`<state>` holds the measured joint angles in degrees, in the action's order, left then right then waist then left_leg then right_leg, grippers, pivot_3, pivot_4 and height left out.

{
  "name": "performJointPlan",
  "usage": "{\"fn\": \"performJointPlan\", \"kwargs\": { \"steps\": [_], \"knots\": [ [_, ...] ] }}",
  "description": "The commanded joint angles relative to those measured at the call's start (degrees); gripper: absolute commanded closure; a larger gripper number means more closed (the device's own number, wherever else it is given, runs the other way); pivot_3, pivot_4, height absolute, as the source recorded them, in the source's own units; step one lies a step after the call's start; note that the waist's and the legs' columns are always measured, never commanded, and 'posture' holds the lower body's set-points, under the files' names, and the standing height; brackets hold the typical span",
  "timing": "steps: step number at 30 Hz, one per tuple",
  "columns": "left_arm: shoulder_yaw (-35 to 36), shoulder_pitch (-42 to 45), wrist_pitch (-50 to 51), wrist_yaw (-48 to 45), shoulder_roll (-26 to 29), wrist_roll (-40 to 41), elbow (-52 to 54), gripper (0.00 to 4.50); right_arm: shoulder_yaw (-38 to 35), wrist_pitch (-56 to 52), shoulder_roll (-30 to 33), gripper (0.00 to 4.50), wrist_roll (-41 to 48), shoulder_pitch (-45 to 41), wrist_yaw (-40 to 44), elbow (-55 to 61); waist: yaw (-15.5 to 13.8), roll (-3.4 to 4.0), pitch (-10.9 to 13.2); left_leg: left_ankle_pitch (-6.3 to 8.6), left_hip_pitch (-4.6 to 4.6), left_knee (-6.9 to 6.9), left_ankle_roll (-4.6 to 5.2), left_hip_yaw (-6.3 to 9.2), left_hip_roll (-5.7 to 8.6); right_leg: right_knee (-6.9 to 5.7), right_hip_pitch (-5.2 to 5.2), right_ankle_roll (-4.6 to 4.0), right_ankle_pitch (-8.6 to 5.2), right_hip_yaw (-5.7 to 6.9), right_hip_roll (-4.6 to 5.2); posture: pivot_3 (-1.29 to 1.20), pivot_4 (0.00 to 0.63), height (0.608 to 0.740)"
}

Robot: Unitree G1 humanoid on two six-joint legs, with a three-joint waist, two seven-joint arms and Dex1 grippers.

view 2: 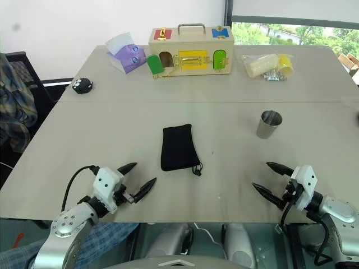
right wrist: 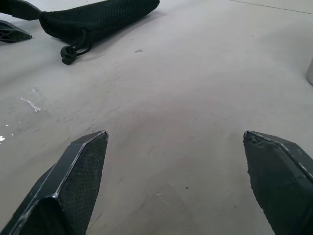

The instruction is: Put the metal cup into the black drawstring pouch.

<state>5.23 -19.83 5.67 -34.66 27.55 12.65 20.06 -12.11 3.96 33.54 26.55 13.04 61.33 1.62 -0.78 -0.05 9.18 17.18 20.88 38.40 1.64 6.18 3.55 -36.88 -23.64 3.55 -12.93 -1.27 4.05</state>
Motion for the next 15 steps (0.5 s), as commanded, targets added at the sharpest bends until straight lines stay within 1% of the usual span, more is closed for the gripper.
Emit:
{"fn": "performJointPlan", "kwargs": {
  "steps": [1,15],
  "knots": [
    [0.61,-0.66,-1.22,-0.23,0.36,0.08,1.29,0.03,-0.89,0.10,0.86,0.00,0.93,-0.05,0.61,1.69,-0.01,0.00,0.00,0.00,0.00,0.00,0.00,0.00,0.00,0.00,0.00,0.00,0.00,0.00,0.00,0.00,0.150,0.710],
    [0.71,1.49,-1.12,-2.16,0.38,1.58,-0.13,0.03,-1.10,-0.14,0.61,0.00,1.02,0.08,0.25,2.29,0.00,0.00,0.00,0.00,0.00,0.00,0.00,0.00,0.00,0.00,0.00,0.00,0.00,0.00,0.00,0.00,0.150,0.710]
  ]
}}
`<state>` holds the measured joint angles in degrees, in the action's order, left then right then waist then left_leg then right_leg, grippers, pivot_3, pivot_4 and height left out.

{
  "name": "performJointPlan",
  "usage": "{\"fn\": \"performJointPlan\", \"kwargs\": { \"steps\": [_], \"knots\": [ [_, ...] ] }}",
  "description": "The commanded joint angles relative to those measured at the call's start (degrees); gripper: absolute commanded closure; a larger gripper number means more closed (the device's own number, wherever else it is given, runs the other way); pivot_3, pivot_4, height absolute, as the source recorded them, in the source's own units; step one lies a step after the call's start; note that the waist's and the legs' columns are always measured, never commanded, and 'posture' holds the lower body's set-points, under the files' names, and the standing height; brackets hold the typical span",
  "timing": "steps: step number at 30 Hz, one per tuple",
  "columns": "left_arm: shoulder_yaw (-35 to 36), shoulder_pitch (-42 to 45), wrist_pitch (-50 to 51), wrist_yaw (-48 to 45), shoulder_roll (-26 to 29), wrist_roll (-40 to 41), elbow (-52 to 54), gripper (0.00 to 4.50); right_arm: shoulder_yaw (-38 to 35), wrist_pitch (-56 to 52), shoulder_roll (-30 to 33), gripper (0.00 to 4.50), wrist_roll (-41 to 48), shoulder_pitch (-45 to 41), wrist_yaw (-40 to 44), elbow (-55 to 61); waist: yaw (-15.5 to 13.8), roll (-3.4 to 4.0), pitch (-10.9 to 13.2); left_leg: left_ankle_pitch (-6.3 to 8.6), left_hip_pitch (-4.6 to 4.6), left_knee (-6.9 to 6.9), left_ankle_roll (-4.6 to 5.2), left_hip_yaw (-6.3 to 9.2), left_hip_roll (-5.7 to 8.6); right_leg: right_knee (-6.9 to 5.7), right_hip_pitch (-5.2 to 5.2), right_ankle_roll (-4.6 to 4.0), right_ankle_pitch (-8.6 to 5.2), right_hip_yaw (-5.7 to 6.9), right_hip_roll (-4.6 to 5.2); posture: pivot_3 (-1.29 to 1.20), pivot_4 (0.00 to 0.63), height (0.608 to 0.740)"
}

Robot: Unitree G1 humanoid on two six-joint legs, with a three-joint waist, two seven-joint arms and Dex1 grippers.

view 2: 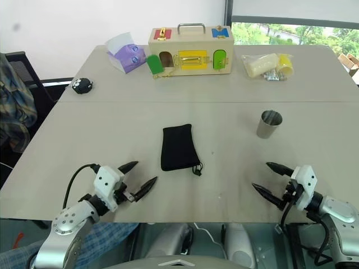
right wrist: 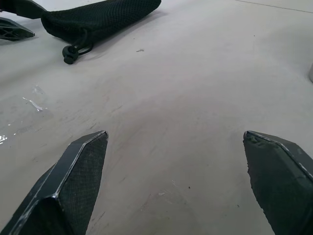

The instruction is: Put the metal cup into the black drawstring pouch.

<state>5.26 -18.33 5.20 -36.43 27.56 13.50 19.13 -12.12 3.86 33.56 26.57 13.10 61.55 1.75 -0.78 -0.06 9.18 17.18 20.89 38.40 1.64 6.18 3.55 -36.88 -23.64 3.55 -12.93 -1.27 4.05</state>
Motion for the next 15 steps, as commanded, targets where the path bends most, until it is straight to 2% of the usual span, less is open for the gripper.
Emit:
{"fn": "performJointPlan", "kwargs": {
  "steps": [1,10,15],
  "knots": [
    [0.61,0.06,-0.61,-0.39,0.32,0.74,0.87,0.03,-1.05,0.21,0.48,0.00,1.24,0.02,0.37,2.19,0.00,0.00,0.00,0.00,0.00,0.00,0.00,0.00,0.00,0.00,0.00,0.00,0.00,0.00,0.00,0.00,0.150,0.710],
    [-0.08,1.27,-0.17,-2.89,0.62,3.07,2.35,0.03,0.45,-0.36,0.17,0.00,2.45,1.36,1.73,6.21,0.00,0.00,0.00,0.00,0.00,0.00,0.00,0.01,0.00,0.00,0.00,0.00,0.00,0.01,0.00,0.00,0.150,0.710],
    [-3.36,3.34,0.10,-6.70,1.86,3.35,2.45,0.03,3.47,0.69,-0.91,0.00,4.63,5.15,3.92,15.02,-0.02,0.00,0.00,0.00,0.01,0.00,0.00,0.01,-0.01,0.00,0.00,0.00,0.00,0.02,0.00,0.00,0.150,0.710]
  ]
}}
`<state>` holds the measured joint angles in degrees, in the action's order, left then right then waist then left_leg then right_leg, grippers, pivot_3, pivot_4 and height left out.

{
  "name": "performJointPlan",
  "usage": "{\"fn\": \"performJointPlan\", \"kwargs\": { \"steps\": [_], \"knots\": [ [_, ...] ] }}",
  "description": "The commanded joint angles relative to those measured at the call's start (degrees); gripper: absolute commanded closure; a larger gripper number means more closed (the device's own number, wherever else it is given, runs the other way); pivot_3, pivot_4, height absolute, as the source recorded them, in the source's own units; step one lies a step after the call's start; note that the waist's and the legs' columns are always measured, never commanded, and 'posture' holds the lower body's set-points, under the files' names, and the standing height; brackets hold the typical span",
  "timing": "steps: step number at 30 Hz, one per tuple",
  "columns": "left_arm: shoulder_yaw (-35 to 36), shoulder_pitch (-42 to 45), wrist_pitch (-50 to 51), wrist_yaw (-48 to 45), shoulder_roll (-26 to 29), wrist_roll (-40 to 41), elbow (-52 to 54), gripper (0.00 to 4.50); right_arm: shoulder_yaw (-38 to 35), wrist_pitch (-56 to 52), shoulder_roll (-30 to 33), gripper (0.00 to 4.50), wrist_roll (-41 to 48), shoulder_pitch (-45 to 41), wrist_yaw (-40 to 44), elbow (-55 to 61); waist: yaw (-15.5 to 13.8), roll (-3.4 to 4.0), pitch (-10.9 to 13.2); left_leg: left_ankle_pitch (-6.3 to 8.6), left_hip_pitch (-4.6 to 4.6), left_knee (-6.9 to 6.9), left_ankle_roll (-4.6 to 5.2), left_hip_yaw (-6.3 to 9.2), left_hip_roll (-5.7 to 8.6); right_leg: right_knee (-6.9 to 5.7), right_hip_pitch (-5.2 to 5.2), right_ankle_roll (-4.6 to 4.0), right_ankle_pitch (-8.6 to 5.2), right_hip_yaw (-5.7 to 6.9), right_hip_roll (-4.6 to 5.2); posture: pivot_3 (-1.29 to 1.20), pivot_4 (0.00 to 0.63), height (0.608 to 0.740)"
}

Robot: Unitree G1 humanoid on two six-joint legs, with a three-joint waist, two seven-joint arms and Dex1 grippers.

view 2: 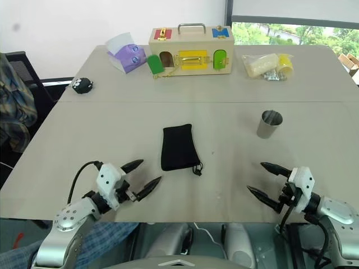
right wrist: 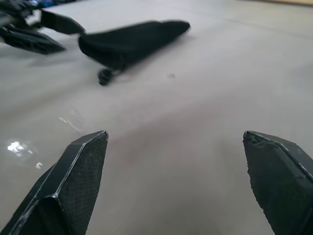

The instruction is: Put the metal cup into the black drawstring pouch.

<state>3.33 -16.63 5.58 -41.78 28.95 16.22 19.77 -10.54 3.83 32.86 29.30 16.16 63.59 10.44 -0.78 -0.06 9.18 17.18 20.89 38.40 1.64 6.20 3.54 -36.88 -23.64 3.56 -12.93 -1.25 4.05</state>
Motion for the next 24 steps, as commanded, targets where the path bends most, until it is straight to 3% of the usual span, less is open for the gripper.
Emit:
{"fn": "performJointPlan", "kwargs": {
  "steps": [1,7,15,24],
  "knots": [
    [-1.73,2.56,0.04,-0.96,0.16,0.49,1.44,0.03,2.28,0.80,-0.41,0.00,2.13,2.66,1.74,7.80,-0.06,0.00,0.00,0.00,0.00,0.00,0.00,0.02,0.00,0.00,0.00,0.00,0.00,0.02,0.00,0.00,0.150,0.710],
    [-2.53,5.92,2.46,2.10,-1.77,-0.29,0.22,0.03,4.09,-1.15,-0.99,0.00,2.07,3.98,-1.63,13.78,0.11,-0.05,-0.02,0.00,0.00,0.04,-0.01,0.02,0.00,0.00,0.02,0.01,0.01,0.01,0.00,0.00,0.150,0.710],
    [-4.40,9.14,2.15,2.98,-1.91,-3.02,-3.67,0.03,3.75,-0.61,-0.92,0.00,1.35,3.14,-3.33,13.50,-0.03,-0.08,-0.03,-0.06,0.00,0.04,-0.10,0.03,0.01,0.00,0.01,0.01,0.01,0.03,-0.02,0.00,0.150,0.710],
    [-3.23,9.56,3.40,5.31,-5.37,-0.71,-3.98,0.03,3.21,-0.97,-0.74,0.00,1.74,3.14,-4.63,14.02,-0.02,-0.09,-0.03,-0.07,0.00,0.04,-0.12,0.03,0.01,0.00,0.01,0.01,0.01,0.02,-0.01,0.00,0.150,0.710]
  ]
}}
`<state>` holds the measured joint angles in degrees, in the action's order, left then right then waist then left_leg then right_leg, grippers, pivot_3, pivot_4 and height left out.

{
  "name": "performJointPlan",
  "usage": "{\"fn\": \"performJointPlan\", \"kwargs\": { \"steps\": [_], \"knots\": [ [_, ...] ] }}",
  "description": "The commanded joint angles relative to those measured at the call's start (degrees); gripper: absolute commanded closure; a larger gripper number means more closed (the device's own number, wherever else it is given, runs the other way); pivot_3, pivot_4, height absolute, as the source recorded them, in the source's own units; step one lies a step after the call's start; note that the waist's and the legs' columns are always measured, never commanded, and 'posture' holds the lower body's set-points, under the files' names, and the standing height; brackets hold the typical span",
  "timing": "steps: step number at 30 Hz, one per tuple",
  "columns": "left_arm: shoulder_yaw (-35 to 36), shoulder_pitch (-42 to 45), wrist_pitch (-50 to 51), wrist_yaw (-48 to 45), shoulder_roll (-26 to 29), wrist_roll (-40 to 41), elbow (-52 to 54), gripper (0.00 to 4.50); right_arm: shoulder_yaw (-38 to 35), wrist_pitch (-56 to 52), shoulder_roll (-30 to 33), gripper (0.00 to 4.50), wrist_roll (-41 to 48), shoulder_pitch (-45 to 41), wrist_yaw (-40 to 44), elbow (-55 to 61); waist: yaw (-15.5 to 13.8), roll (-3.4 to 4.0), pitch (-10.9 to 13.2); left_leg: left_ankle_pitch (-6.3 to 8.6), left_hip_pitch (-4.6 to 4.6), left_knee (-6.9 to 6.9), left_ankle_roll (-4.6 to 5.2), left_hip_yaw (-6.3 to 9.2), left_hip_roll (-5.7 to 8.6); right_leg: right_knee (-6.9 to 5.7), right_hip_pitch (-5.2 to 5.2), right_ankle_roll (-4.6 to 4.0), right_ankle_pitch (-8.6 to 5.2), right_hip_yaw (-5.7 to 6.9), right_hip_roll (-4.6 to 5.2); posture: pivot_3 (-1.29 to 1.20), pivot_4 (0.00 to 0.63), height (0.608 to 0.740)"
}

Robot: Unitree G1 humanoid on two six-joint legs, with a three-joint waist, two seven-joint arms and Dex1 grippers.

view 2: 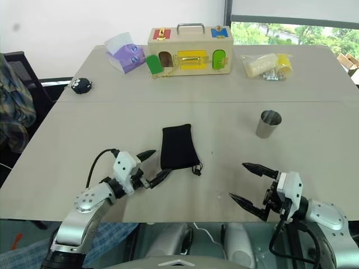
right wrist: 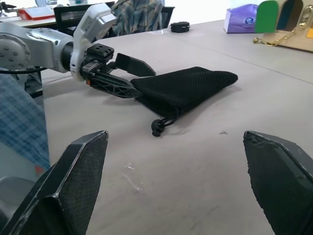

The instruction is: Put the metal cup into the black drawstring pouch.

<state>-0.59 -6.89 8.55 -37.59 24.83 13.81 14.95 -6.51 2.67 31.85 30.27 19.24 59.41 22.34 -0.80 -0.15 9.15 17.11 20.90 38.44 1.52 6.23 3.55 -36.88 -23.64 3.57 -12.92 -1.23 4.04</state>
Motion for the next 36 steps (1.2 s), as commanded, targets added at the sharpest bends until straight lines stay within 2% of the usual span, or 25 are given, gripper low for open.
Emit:
{"fn": "performJointPlan", "kwargs": {
  "steps": [1,7,8,10,11,12,15,16,17,18,22,27,31,36],
  "knots": [
    [0.50,-0.37,0.41,1.25,-1.53,1.50,0.86,0.03,-0.91,0.24,0.35,0.00,0.78,0.18,-0.44,2.08,0.00,0.00,0.00,0.00,0.00,0.00,0.00,0.00,0.00,0.00,0.00,0.00,0.00,0.00,0.00,0.00,0.150,0.710],
    [0.37,0.01,-0.12,0.31,-0.95,1.05,-0.79,0.03,-0.83,0.61,0.05,0.00,0.38,0.49,-1.09,2.20,0.00,0.00,0.00,0.00,0.00,0.00,0.00,0.00,0.00,0.00,0.00,0.00,0.00,0.01,0.00,0.00,0.150,0.710],
    [0.24,0.11,-0.37,0.05,-0.77,0.95,-1.00,0.27,-0.77,0.64,0.01,0.00,0.34,0.55,-1.21,2.26,0.01,0.00,0.00,0.00,0.00,0.00,0.00,0.00,0.00,0.00,0.00,0.00,0.00,0.00,-0.01,0.00,0.150,0.710],
    [0.25,0.45,-0.64,-0.43,-1.01,1.57,-1.26,0.90,-0.66,0.80,-0.03,0.00,0.20,0.80,-1.46,2.36,0.00,0.00,0.00,0.00,0.00,0.00,-0.01,0.00,0.00,0.00,0.00,0.00,0.00,0.01,-0.01,0.00,0.150,0.710],
    [0.23,0.59,-0.75,-0.65,-1.09,1.78,-1.32,1.45,-0.68,0.89,-0.07,0.00,0.13,0.98,-1.62,2.43,0.00,0.00,0.00,0.00,0.00,0.00,-0.01,0.00,0.00,0.00,0.00,0.00,0.00,0.01,-0.01,0.00,0.150,0.710],
    [0.22,0.68,-0.83,-0.81,-1.13,1.89,-1.36,1.75,-0.70,0.95,-0.08,0.00,0.08,1.11,-1.73,2.47,0.00,0.00,0.00,0.00,0.00,0.00,-0.01,0.00,0.00,0.00,0.00,0.00,0.00,0.01,-0.01,0.00,0.150,0.710],
    [-0.03,0.95,-0.89,-0.62,-1.20,1.41,-1.45,3.13,-1.05,1.66,-0.36,0.00,-0.66,1.62,-2.68,2.94,0.00,0.00,0.00,0.00,0.00,0.00,0.00,0.00,0.00,0.00,0.00,0.00,0.00,0.01,0.00,0.00,0.150,0.710],
    [-0.07,0.99,-0.89,-0.62,-1.24,1.39,-1.42,3.32,-1.11,1.74,-0.42,0.00,-0.82,1.78,-3.01,3.20,0.00,0.00,0.00,0.00,0.00,0.00,0.00,0.00,0.00,0.00,0.00,0.00,0.00,0.01,0.00,0.00,0.150,0.710],
    [-0.08,1.00,-0.87,-0.65,-1.28,1.45,-1.35,3.97,-1.16,1.75,-0.46,0.00,-0.87,1.95,-3.29,3.51,0.00,0.00,0.00,0.00,0.00,0.00,-0.01,0.00,0.00,0.00,0.00,0.00,0.00,0.01,0.00,0.00,0.150,0.710],
    [-0.21,1.08,-0.83,-0.65,-1.36,1.44,-1.29,4.35,-1.29,1.85,-0.47,0.00,-1.01,2.09,-3.61,3.87,0.01,0.00,0.00,-0.01,0.00,0.00,-0.01,0.00,0.00,0.00,0.00,0.00,0.00,0.00,0.00,0.00,0.150,0.710],
    [-0.64,1.75,-0.54,-0.65,-1.66,1.33,-1.08,4.46,-2.25,1.84,-0.32,0.00,-1.53,1.52,-5.52,5.05,-0.01,0.00,0.00,-0.01,0.00,0.00,-0.01,0.00,0.00,0.00,0.00,0.00,0.00,0.00,-0.01,0.00,0.150,0.710],
    [-0.97,3.89,2.04,1.77,-2.58,0.88,0.10,4.46,-5.31,-0.21,-0.49,0.00,-3.23,-6.57,-13.23,4.62,0.09,0.00,0.00,-0.03,-0.02,0.02,-0.05,-0.03,0.01,-0.01,0.00,0.00,0.00,-0.03,-0.02,0.00,0.150,0.710],
    [-1.51,7.67,6.07,5.54,-4.93,1.47,2.76,4.46,-7.29,-4.77,1.37,0.00,-11.79,-16.37,-23.57,1.67,0.03,-0.02,0.01,-0.08,-0.01,0.04,-0.13,-0.03,0.03,-0.05,-0.01,0.00,0.01,-0.02,-0.03,0.00,0.150,0.710],
    [-2.63,12.65,10.24,11.86,-8.25,-1.10,3.72,4.46,-4.56,-10.78,5.49,0.00,-22.82,-22.71,-29.19,-1.85,-0.12,-0.08,-0.03,-0.10,0.04,0.08,-0.15,0.08,0.13,-0.12,-0.02,0.00,0.01,0.09,-0.02,0.00,0.150,0.710]
  ]
}}
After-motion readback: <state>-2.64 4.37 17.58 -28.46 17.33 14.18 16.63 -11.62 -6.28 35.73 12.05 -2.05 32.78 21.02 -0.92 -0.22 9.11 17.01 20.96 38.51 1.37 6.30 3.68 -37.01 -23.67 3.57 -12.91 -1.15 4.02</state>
